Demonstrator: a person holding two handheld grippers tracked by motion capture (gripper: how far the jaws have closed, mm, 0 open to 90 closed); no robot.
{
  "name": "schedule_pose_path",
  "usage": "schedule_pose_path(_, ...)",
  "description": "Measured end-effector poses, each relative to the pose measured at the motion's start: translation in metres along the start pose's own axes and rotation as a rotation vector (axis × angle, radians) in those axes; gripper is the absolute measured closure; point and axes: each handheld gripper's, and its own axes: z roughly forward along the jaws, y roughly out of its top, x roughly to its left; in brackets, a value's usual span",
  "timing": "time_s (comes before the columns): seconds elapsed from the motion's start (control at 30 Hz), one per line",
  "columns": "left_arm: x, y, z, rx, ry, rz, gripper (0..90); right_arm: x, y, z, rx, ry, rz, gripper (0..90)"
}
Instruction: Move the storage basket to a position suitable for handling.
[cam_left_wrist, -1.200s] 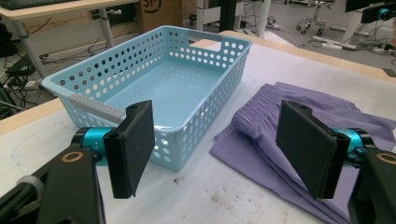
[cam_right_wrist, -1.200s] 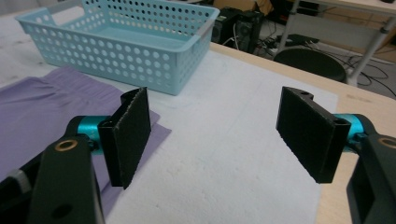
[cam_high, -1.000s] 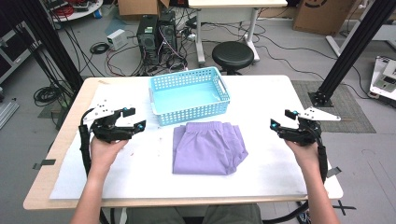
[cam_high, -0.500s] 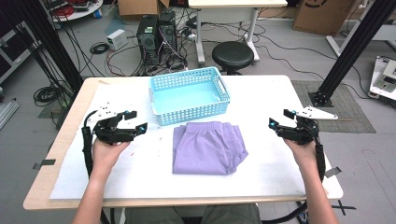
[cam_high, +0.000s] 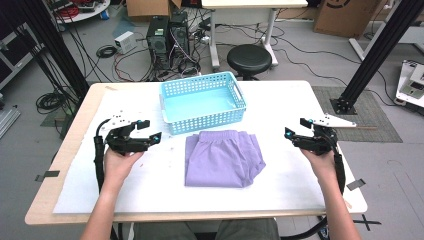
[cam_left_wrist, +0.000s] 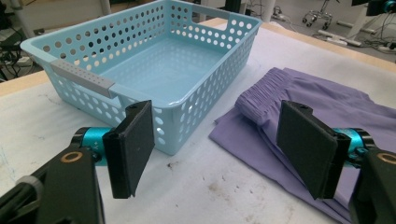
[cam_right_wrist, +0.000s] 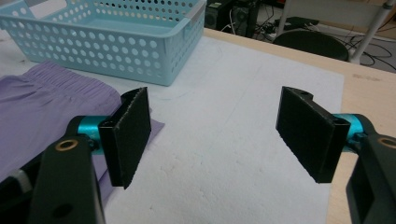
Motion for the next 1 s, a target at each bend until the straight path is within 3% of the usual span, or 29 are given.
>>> schedule_pose_path(0.63, 0.011, -0.008, 0.037, 0.032, 0.025, -0.045, 25.5, 0.003, -0.009, -0.004, 0.003, 0.005, -0.009, 26.8)
schedule_pose_path(0.83, 0.015, -0.013, 0.05, 0.064, 0.035, -0.057, 25.1, 0.002, -0.011, -0.004, 0.005, 0.007, -0.006, 26.8)
schedule_pose_path(1.0, 0.018, -0.017, 0.057, 0.08, 0.066, -0.063, 25.0, 0.003, -0.012, -0.003, 0.008, 0.007, -0.012, 26.8)
